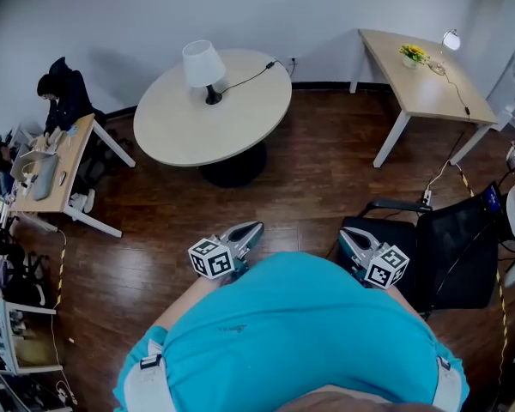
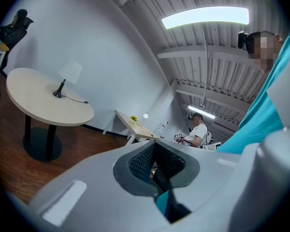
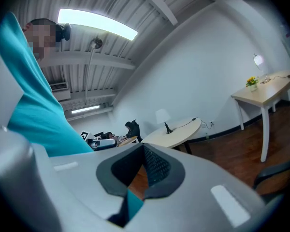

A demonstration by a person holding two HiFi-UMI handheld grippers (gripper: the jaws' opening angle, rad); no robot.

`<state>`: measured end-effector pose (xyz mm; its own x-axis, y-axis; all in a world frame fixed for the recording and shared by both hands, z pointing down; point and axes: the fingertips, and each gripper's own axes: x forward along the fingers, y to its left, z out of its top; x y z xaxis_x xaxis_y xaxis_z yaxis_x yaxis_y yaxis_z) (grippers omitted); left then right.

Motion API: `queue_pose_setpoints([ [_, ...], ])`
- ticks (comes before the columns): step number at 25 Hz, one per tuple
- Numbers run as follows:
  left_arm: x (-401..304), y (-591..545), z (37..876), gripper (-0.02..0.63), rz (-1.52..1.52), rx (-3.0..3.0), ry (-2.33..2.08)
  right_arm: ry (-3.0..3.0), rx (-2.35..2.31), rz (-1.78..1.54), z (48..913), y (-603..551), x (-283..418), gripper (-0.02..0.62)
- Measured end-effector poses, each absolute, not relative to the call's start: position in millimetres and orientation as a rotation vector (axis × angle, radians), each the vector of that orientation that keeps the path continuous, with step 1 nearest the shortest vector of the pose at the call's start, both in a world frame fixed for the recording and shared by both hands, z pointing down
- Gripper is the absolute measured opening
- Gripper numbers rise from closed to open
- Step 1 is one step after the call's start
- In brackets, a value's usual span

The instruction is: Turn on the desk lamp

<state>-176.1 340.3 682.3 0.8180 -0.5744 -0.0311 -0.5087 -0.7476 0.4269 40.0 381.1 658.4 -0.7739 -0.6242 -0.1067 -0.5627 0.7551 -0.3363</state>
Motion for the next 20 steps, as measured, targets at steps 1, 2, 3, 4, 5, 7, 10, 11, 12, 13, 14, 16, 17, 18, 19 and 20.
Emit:
queue_pose_setpoints([
  [1,-164.6,340.8,683.2,0.106,-0.213,2.596,-0.806,2.733,-0.941,-0.429,658.8,380.8,51.1,0.002],
  [2,-152.6,341.1,684.2,0.106,-0.204,2.594,-0.802,2.727,-0.941,-0.433,659.8,380.2,62.5,0.002],
  [3,-140.1,341.2,685.6,0.106,-0.194,2.592,-0.799,2.723,-0.937,-0.435,661.5,379.1,73.9,0.002],
  [4,-127.9,341.1,687.5,0.106,-0.182,2.591,-0.797,2.721,-0.931,-0.438,664.1,377.8,84.7,0.002],
  [5,-116.8,340.9,689.8,0.105,-0.168,2.591,-0.796,2.722,-0.921,-0.44,667.4,376.4,94.1,0.002],
  [7,-100.4,339.6,694.7,0.105,-0.14,2.586,-0.799,2.729,-0.898,-0.446,675.2,372.6,107.4,0.002],
  [10,-89.0,330.2,700.3,0.105,-0.134,2.568,-0.829,2.742,-0.857,-0.459,686.9,360.1,119.0,0.002],
  [11,-88.4,325.3,701.5,0.104,-0.14,2.563,-0.841,2.747,-0.844,-0.461,689.9,354.2,119.9,0.002],
  [12,-90.2,320.3,702.8,0.105,-0.143,2.561,-0.851,2.751,-0.833,-0.462,691.9,348.1,117.7,0.002],
  [13,-94.7,315.3,704.7,0.105,-0.142,2.562,-0.857,2.754,-0.826,-0.466,692.9,341.6,112.1,0.002],
  [14,-101.9,309.8,706.9,0.106,-0.141,2.564,-0.859,2.759,-0.822,-0.471,693.0,334.3,103.3,0.002],
  [16,-122.6,295.9,710.8,0.106,-0.15,2.568,-0.857,2.776,-0.823,-0.469,690.6,317.3,80.4,0.002],
  [17,-135.4,286.8,711.0,0.106,-0.167,2.568,-0.856,2.787,-0.828,-0.462,687.6,307.2,67.6,0.002],
  [18,-149.9,275.6,709.3,0.106,-0.19,2.569,-0.855,2.795,-0.838,-0.453,682.9,295.8,53.9,0.002],
  [19,-166.8,262.4,705.2,0.105,-0.216,2.57,-0.853,2.799,-0.85,-0.445,676.1,283.1,38.5,0.002],
  [20,-186.0,248.4,699.3,0.106,-0.24,2.572,-0.851,2.796,-0.863,-0.439,667.7,269.6,21.1,0.002],
])
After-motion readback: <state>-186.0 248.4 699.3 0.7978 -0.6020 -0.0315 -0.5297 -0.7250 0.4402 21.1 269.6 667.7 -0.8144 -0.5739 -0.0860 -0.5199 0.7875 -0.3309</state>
